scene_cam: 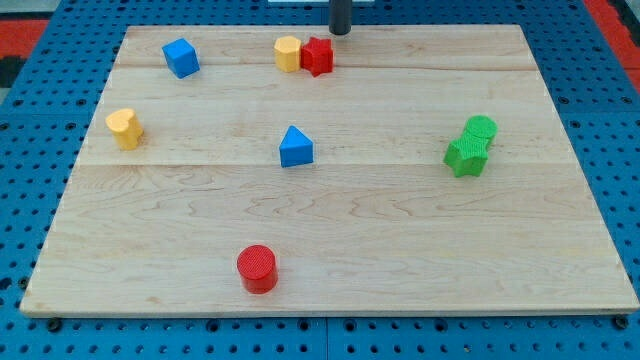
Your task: Move the yellow hexagon bottom left to the red star
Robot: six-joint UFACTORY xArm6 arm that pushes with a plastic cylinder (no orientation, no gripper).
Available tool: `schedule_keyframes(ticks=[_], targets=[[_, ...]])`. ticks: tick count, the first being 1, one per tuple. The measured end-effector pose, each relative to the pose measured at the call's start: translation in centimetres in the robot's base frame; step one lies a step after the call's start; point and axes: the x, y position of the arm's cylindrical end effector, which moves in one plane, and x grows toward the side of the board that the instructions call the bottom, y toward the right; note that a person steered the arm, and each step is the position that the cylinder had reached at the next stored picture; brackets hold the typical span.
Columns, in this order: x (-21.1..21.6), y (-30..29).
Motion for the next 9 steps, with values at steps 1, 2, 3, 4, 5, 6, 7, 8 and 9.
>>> schedule_keyframes(ticks=[1,2,3,4,5,6,7,8,9], targets=[[3.2,-4.8],[6.7,-7.2],[12.8,-3.9],[11.5,1.9],[7.2,4.6],[7.5,0.8],[11.5,1.1],[8.7,-1.3],[4.9,-1.9]])
